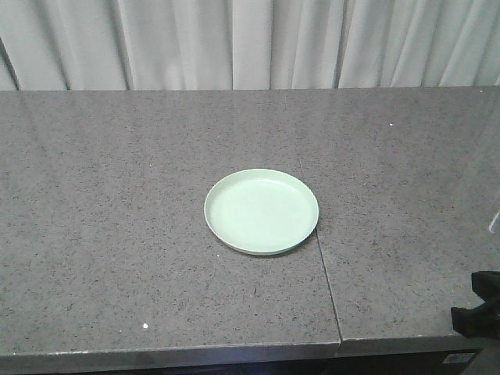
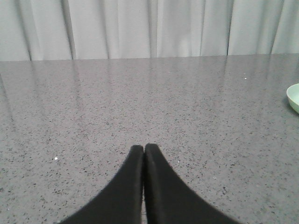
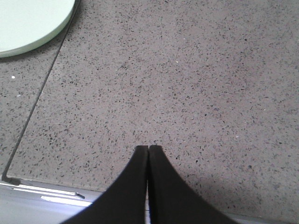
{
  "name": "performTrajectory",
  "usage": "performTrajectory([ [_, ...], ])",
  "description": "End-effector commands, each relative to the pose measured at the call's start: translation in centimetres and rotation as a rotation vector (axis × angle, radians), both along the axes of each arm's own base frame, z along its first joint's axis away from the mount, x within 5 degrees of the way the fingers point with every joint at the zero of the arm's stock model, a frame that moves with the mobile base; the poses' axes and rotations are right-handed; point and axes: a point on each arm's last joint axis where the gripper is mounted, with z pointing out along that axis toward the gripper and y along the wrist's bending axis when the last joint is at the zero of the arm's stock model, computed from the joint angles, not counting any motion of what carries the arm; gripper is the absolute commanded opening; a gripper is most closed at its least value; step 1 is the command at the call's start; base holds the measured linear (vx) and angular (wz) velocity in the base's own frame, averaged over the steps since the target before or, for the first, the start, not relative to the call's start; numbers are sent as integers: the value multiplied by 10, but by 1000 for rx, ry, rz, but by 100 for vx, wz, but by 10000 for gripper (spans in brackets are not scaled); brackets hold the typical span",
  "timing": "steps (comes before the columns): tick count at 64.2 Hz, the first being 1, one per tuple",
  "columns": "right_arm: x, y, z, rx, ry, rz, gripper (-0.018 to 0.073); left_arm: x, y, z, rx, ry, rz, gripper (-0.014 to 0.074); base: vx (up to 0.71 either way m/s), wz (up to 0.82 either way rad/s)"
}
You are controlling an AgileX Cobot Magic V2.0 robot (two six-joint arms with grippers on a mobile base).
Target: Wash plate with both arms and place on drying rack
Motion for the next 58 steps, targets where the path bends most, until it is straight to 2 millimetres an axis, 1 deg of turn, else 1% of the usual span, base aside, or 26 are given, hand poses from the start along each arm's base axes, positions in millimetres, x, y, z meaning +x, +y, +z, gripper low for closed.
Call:
performTrajectory([
  [1, 7, 1, 16, 46, -93, -21, -10, 0, -1, 0, -10, -64, -12, -6, 0, 0],
  [13, 7, 1, 16, 43, -97, -21, -1, 0, -1, 0, -10, -64, -12, -6, 0, 0],
  [20, 7, 1, 16, 44, -93, -21, 28, 0, -1, 0, -10, -64, -12, -6, 0, 0],
  [26, 7, 1, 16, 44, -91, -21, 84, 0, -1, 0, -10, -64, -12, -6, 0, 0],
  [33, 7, 1, 16, 44, -91, -21, 185, 0, -1, 0, -10, -64, -12, -6, 0, 0],
  [38, 7, 1, 16, 42, -95, -20, 280, 0, -1, 0, -10, -64, -12, -6, 0, 0],
  [44, 6, 1, 16, 45, -97, -20, 360, 0, -1, 0, -10, -64, -12, -6, 0, 0],
  [50, 7, 1, 16, 40, -101, -15, 398, 0, -1, 0, -10, -64, -12, -6, 0, 0],
  [58, 8, 3, 19, 29, -139, 16, 400, 0, -1, 0, -10, -64, -12, -6, 0, 0],
])
